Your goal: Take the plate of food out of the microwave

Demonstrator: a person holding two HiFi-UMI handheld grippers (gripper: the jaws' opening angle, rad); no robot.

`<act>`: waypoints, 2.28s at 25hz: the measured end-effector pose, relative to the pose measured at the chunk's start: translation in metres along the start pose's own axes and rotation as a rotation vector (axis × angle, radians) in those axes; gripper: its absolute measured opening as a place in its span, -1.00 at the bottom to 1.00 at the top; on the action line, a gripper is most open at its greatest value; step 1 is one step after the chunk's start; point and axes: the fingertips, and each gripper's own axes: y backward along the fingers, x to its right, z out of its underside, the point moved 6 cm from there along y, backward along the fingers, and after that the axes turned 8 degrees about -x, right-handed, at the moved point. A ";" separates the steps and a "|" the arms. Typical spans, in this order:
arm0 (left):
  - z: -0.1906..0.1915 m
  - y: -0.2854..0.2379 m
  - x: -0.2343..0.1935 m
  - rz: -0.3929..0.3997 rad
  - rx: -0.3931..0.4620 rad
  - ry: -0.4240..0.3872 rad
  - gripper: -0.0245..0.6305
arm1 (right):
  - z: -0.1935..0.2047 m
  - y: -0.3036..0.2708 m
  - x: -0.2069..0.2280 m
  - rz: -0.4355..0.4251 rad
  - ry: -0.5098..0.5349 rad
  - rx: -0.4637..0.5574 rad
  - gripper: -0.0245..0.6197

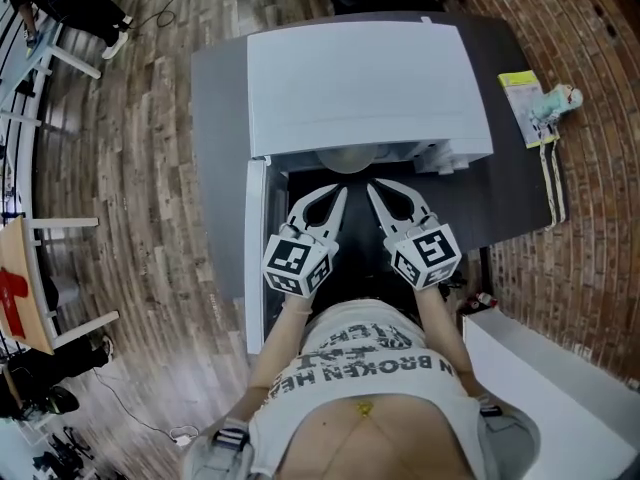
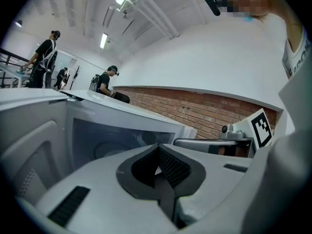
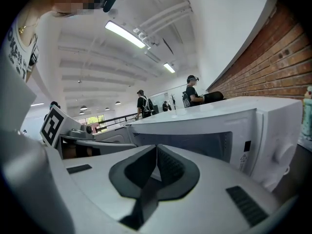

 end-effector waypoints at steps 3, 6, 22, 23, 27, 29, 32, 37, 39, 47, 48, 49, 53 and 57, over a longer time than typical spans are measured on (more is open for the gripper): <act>0.001 -0.008 -0.004 -0.021 -0.011 0.007 -0.91 | 0.002 -0.007 0.009 -0.018 0.001 -0.013 -0.90; 0.004 -0.017 -0.009 -0.051 -0.012 0.036 -0.91 | 0.005 -0.012 0.020 -0.045 -0.015 -0.030 -0.90; 0.032 -0.047 -0.048 -0.115 -0.051 0.235 -0.91 | 0.034 -0.043 0.070 0.013 -0.077 -0.132 -0.90; 0.034 -0.048 -0.051 -0.118 -0.051 0.246 -0.91 | 0.037 -0.045 0.072 0.017 -0.078 -0.140 -0.90; 0.042 -0.055 -0.060 -0.139 -0.066 0.276 -0.91 | 0.048 -0.052 0.080 0.023 -0.098 -0.174 -0.90; 0.046 -0.056 -0.064 -0.154 -0.068 0.301 -0.91 | 0.054 -0.057 0.083 0.020 -0.120 -0.192 -0.90; 0.053 -0.059 -0.073 -0.175 -0.068 0.351 -0.85 | 0.061 -0.064 0.090 0.021 -0.170 -0.209 -0.89; 0.062 -0.065 -0.089 -0.202 -0.063 0.436 -0.61 | 0.069 -0.075 0.103 0.040 -0.266 -0.224 -0.70; 0.064 -0.068 -0.094 -0.218 -0.071 0.449 -0.55 | 0.072 -0.080 0.107 0.046 -0.303 -0.236 -0.60; 0.073 -0.085 -0.113 -0.261 -0.096 0.498 -0.36 | 0.084 -0.095 0.119 0.059 -0.424 -0.257 -0.46; 0.074 -0.086 -0.115 -0.264 -0.096 0.512 -0.36 | 0.086 -0.096 0.120 0.062 -0.446 -0.257 -0.45; 0.076 -0.087 -0.118 -0.269 -0.089 0.533 -0.36 | 0.088 -0.097 0.121 0.065 -0.470 -0.256 -0.45; 0.078 -0.087 -0.129 -0.274 -0.051 0.582 -0.36 | 0.093 -0.099 0.124 0.063 -0.533 -0.253 -0.45; 0.074 -0.094 -0.130 -0.231 -0.038 0.576 -0.36 | 0.095 -0.102 0.128 0.053 -0.613 -0.239 -0.45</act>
